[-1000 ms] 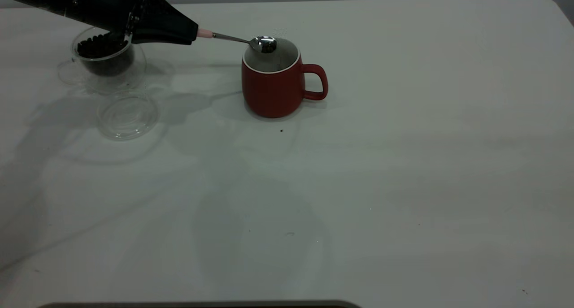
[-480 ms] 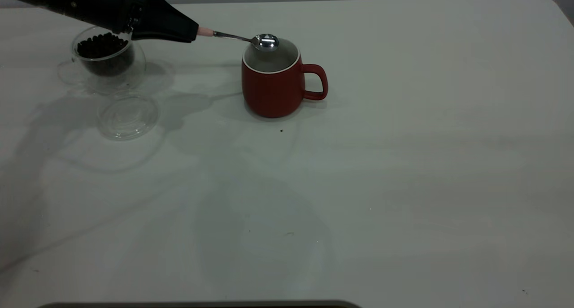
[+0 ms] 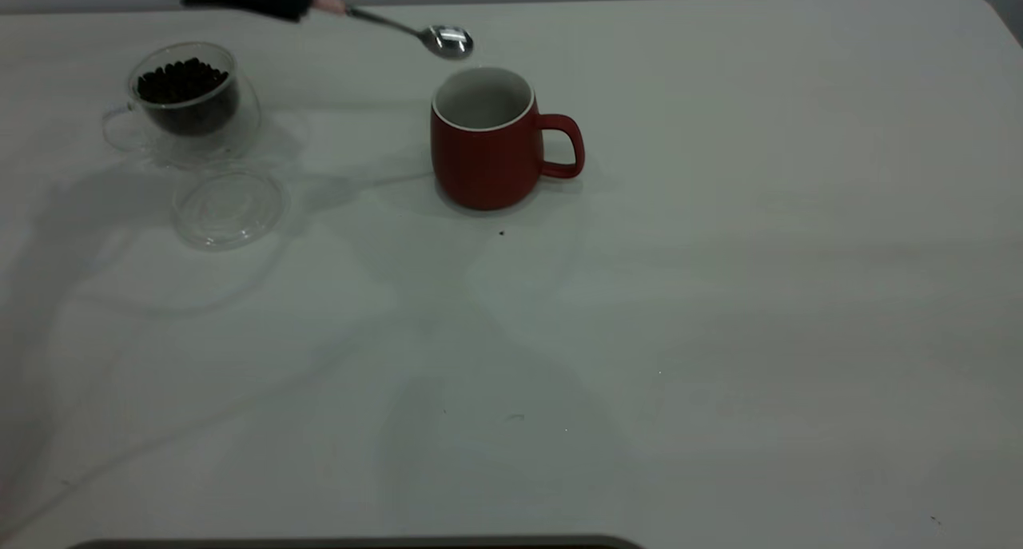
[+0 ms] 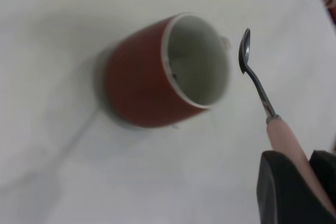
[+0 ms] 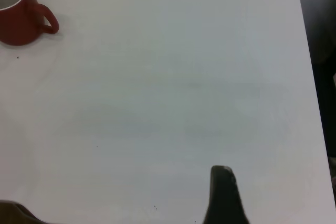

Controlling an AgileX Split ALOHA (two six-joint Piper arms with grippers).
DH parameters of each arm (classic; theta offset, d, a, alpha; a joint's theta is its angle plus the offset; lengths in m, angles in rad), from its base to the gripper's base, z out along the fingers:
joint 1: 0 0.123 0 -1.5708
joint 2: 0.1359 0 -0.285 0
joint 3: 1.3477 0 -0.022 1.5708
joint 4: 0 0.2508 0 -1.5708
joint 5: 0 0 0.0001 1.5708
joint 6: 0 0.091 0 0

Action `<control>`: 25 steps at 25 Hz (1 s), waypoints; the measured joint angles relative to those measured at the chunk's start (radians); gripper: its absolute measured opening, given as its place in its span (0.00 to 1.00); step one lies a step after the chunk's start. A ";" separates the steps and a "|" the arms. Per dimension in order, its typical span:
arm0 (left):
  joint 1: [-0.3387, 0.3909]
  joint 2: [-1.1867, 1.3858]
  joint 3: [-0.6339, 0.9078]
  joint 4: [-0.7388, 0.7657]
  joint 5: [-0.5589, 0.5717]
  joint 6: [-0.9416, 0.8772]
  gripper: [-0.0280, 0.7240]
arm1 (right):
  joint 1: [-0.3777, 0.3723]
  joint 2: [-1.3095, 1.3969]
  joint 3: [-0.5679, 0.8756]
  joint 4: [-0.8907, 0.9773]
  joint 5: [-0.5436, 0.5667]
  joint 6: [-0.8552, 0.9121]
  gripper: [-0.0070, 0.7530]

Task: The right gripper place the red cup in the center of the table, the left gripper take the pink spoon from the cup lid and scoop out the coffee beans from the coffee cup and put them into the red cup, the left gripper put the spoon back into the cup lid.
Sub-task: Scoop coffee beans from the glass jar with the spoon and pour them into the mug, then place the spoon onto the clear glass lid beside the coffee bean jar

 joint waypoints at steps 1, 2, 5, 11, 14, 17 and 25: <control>0.010 -0.020 0.000 0.008 0.026 -0.027 0.20 | 0.000 0.000 0.000 0.000 0.000 0.000 0.74; 0.022 -0.037 0.000 0.013 0.069 -0.049 0.20 | 0.000 0.000 0.000 0.000 0.000 0.000 0.74; 0.091 -0.061 0.000 0.020 0.162 -0.076 0.20 | 0.000 0.000 0.000 0.000 0.000 0.000 0.74; 0.278 -0.062 0.076 0.060 0.167 -0.098 0.20 | 0.000 0.000 0.000 0.000 0.000 0.000 0.74; 0.360 -0.062 0.136 0.065 0.167 -0.084 0.20 | 0.000 0.000 0.000 0.000 0.000 0.000 0.74; 0.428 -0.061 0.175 0.086 0.136 -0.069 0.20 | 0.000 0.000 0.000 0.000 0.000 0.000 0.74; 0.506 0.041 0.178 0.106 0.031 -0.053 0.20 | 0.000 0.000 0.000 0.000 0.000 0.000 0.74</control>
